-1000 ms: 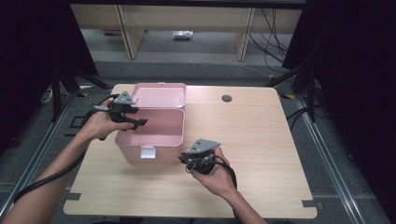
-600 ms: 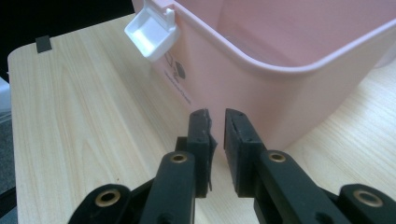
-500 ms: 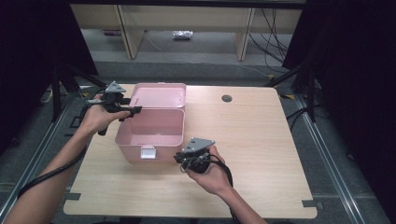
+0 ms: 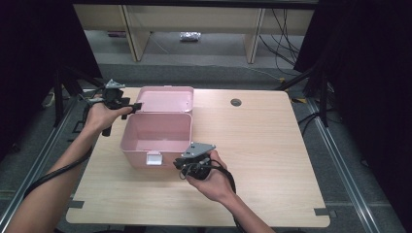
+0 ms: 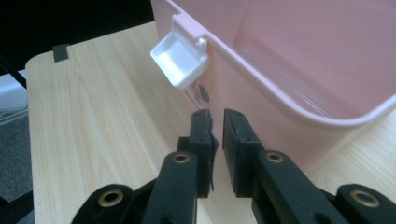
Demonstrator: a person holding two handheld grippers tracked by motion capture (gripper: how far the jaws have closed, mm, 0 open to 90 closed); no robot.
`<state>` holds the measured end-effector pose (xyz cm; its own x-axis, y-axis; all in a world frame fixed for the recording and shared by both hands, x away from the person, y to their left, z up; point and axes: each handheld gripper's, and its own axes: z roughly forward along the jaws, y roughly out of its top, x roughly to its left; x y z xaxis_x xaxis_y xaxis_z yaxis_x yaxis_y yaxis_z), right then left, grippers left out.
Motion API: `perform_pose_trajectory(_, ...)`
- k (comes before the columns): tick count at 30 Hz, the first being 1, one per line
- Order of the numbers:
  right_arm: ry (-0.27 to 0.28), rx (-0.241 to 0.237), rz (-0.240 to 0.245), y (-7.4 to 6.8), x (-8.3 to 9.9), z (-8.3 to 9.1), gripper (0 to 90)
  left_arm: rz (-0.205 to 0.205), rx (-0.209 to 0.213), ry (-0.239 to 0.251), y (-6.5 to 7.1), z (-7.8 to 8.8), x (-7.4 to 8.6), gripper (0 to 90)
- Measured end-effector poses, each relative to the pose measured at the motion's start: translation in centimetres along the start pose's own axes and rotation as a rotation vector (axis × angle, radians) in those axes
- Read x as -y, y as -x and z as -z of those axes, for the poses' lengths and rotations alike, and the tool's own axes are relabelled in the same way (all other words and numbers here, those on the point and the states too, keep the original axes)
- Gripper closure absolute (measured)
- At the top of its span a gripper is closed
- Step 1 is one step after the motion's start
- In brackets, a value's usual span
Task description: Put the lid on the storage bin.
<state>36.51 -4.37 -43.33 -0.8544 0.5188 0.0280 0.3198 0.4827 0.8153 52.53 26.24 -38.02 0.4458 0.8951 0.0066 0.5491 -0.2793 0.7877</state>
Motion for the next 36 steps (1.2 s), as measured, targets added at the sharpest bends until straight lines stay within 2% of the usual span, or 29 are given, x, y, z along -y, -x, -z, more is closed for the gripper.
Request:
perform_pose_trajectory(2, 0.002, -0.001, 0.005, -0.1, -0.2, -0.1, 83.2, 0.029, -0.003, 0.018, 0.1, -0.3, -0.1, 43.7)
perform_pose_trajectory(3, 0.015, 0.002, -0.008, -0.2, -0.2, -0.3, 83.6, 0.015, -0.003, 0.008, 0.0, -0.3, -0.2, 43.6)
perform_pose_trajectory(4, 0.011, -0.002, 0.001, -0.2, -0.3, -0.3, 83.8, 0.024, -0.007, 0.015, 0.1, -0.5, -0.2, 43.8)
perform_pose_trajectory(5, 0.001, -0.005, 0.001, -0.3, -0.4, -0.4, 84.0, 0.001, -0.013, -0.004, -0.1, -0.4, -0.2, 43.9)
perform_pose_trajectory(7, 0.002, -0.012, 0.006, -0.4, -0.5, -0.5, 84.7, 0.026, -0.024, 0.017, 0.0, -0.7, -0.3, 44.3)
perform_pose_trajectory(8, 0.002, -0.011, 0.005, -0.4, -0.6, -0.5, 85.1, 0.013, -0.024, -0.001, -0.2, -0.6, -0.3, 44.6)
perform_pose_trajectory(9, 0.007, -0.016, 0.017, -0.4, -0.7, -0.6, 85.5, 0.017, -0.029, 0.004, -0.3, -0.6, -0.4, 45.0)
perform_pose_trajectory(11, 0.006, -0.016, 0.010, -0.5, -0.8, -0.7, 87.2, 0.041, -0.037, 0.022, -0.2, -0.9, -0.4, 45.9)
perform_pose_trajectory(12, 0.002, -0.016, 0.011, -0.5, -0.9, -0.7, 88.0, 0.023, -0.036, 0.001, -0.4, -0.8, -0.4, 46.3)
perform_pose_trajectory(13, 0.014, -0.016, 0.004, -0.6, -0.9, -0.9, 88.8, 0.029, -0.035, 0.006, -0.4, -0.9, -0.4, 46.4)
perform_pose_trajectory(15, 0.004, -0.020, 0.010, -0.7, -1.1, -0.8, 90.0, 0.045, -0.045, 0.023, -0.3, -1.1, -0.4, 46.9)
perform_pose_trajectory(17, 0.010, -0.018, 0.012, -0.7, -1.2, -0.9, 90.0, 0.029, -0.046, 0.000, -0.5, -1.0, -0.5, 47.5)
perform_pose_trajectory(19, 0.016, -0.019, 0.019, -0.7, -1.4, -1.0, 90.0, 0.050, -0.060, 0.021, -0.5, -1.3, -0.5, 47.8)
perform_pose_trajectory(20, 0.020, -0.016, 0.005, -0.8, -1.4, -1.1, 90.0, 0.039, -0.062, 0.010, -0.6, -1.2, -0.6, 48.0)
perform_pose_trajectory(21, 0.013, -0.016, 0.017, -0.7, -1.5, -1.0, 90.0, 0.038, -0.065, 0.012, -0.7, -1.3, -0.6, 48.3)
perform_pose_trajectory(25, 0.029, -0.019, -0.002, -1.0, -1.7, -1.4, 90.0, 0.043, -0.082, 0.006, -0.9, -1.7, -0.8, 49.0)
perform_pose_trajectory(27, 0.035, -0.018, 0.007, -1.0, -1.9, -1.6, 90.0, 0.045, -0.088, -0.001, -1.1, -1.9, -1.0, 49.3)
perform_pose_trajectory(28, 0.043, -0.021, 0.029, -0.9, -2.1, -1.8, 90.0, 0.050, -0.092, 0.003, -1.2, -2.1, -1.1, 49.3)
perform_pose_trajectory(29, 0.028, -0.024, 0.011, -1.1, -2.2, -1.8, 90.0, 0.055, -0.096, 0.000, -1.3, -2.3, -1.2, 49.3)
perform_pose_trajectory(30, 0.040, -0.018, 0.045, -0.9, -2.3, -2.0, 90.0, 0.052, -0.096, -0.002, -1.4, -2.5, -1.2, 49.4)
perform_pose_trajectory(31, 0.026, -0.027, 0.016, -1.1, -2.4, -1.9, 90.0, 0.057, -0.099, 0.001, -1.5, -2.7, -1.3, 49.3)
perform_pose_trajectory(35, 0.027, -0.037, 0.020, -1.3, -2.8, -2.3, 90.0, 0.065, -0.108, -0.020, -1.8, -3.4, -1.6, 49.3)
perform_pose_trajectory(36, 0.037, -0.036, 0.032, -1.4, -2.8, -2.5, 90.0, 0.072, -0.109, 0.000, -1.9, -3.7, -1.6, 49.4)
